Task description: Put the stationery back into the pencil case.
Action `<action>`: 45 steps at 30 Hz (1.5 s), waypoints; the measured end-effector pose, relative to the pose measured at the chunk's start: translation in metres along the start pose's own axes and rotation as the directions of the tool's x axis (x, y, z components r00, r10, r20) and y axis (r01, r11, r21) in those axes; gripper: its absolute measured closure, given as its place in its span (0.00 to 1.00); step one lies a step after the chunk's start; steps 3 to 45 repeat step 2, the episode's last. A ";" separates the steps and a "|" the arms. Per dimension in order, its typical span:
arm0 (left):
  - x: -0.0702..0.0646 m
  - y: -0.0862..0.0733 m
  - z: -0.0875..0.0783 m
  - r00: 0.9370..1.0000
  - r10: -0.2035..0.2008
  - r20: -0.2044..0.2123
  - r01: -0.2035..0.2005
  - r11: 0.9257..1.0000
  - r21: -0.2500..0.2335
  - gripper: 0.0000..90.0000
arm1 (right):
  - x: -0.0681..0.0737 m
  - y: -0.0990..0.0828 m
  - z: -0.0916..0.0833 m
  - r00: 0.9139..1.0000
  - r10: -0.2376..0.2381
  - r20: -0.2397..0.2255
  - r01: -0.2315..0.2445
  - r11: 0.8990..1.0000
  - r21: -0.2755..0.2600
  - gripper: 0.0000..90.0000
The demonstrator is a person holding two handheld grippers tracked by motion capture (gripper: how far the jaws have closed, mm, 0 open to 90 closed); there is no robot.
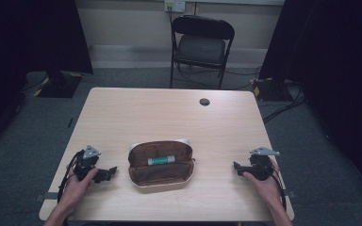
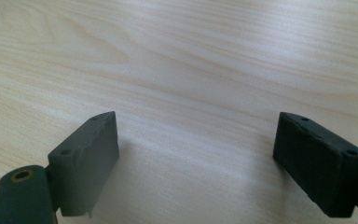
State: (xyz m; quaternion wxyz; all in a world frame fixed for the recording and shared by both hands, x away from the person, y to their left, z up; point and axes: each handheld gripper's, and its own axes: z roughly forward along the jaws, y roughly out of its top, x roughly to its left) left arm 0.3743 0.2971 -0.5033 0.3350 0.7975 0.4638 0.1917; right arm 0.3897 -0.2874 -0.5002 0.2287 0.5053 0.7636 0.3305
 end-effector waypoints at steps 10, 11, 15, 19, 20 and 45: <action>0.000 0.000 0.000 1.000 0.000 -0.001 0.000 1.000 0.000 0.00 | 0.000 0.000 0.000 1.000 0.000 0.000 0.000 1.000 0.000 0.15; 0.000 0.000 0.000 1.000 0.000 -0.001 0.000 1.000 0.000 0.00 | 0.000 0.000 0.000 1.000 0.000 0.000 0.000 1.000 0.000 0.15; 0.000 0.000 0.000 1.000 0.000 -0.001 0.000 1.000 0.000 0.00 | 0.000 0.000 0.000 1.000 0.000 0.000 0.000 1.000 0.000 0.15; 0.000 0.000 0.000 1.000 0.000 -0.001 0.000 1.000 0.000 0.00 | 0.000 0.000 0.000 1.000 0.000 0.000 0.000 1.000 0.000 0.15; 0.000 0.000 0.000 1.000 0.000 -0.001 0.000 1.000 0.000 0.00 | 0.000 0.000 0.000 1.000 0.000 0.000 0.000 1.000 0.000 0.15; 0.000 0.000 0.000 1.000 0.000 -0.001 0.000 1.000 0.000 0.00 | 0.000 0.000 0.000 1.000 0.000 0.000 0.000 1.000 0.000 0.15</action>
